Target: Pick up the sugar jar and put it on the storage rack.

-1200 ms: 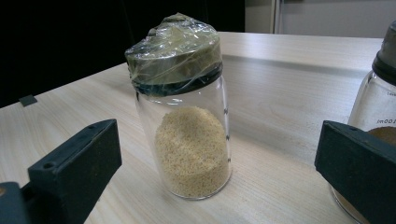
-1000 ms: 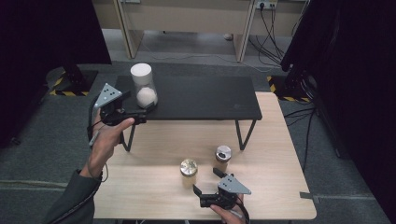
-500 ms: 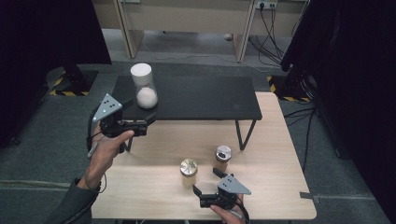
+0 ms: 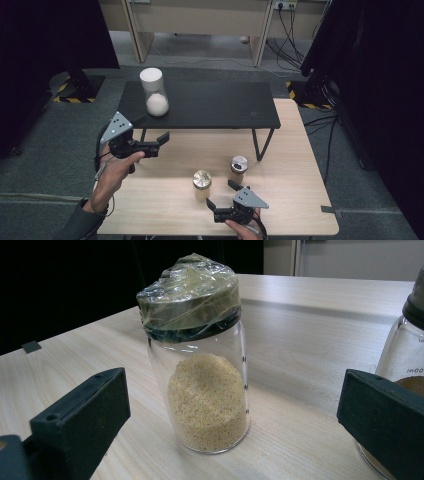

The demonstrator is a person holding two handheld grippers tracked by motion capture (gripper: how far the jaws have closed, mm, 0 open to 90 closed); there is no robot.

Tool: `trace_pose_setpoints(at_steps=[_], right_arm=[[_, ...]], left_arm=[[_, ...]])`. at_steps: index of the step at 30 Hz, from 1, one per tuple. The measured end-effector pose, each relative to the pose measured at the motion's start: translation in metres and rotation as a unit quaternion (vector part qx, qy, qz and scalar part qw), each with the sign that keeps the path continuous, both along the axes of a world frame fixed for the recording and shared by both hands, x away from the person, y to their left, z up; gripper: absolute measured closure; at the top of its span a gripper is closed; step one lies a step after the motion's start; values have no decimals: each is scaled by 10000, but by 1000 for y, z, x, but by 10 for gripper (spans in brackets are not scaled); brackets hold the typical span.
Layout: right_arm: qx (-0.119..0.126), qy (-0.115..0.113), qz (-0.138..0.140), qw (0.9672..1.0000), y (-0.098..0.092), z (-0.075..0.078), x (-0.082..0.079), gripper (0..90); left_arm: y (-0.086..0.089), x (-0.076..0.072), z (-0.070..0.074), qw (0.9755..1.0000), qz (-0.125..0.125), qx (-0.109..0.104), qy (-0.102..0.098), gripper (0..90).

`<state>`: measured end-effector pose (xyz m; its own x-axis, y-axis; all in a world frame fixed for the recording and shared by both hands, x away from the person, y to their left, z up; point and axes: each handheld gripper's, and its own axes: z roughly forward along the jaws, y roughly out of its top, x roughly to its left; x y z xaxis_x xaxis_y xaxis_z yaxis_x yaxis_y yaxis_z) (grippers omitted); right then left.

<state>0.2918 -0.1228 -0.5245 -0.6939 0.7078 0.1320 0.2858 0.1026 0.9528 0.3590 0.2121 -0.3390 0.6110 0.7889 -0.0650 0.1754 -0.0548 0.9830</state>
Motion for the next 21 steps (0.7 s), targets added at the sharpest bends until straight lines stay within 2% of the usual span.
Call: trace_pose_setpoints(at_steps=[15, 21], right_arm=[[7, 6, 0, 10000, 0, 0, 0, 8], [12, 6, -5, 10000, 0, 0, 0, 8]], left_arm=[[-2, -15, -18, 9998, -195, 0, -7, 21], [-5, -20, -29, 9996, -263, 89, -21, 21]])
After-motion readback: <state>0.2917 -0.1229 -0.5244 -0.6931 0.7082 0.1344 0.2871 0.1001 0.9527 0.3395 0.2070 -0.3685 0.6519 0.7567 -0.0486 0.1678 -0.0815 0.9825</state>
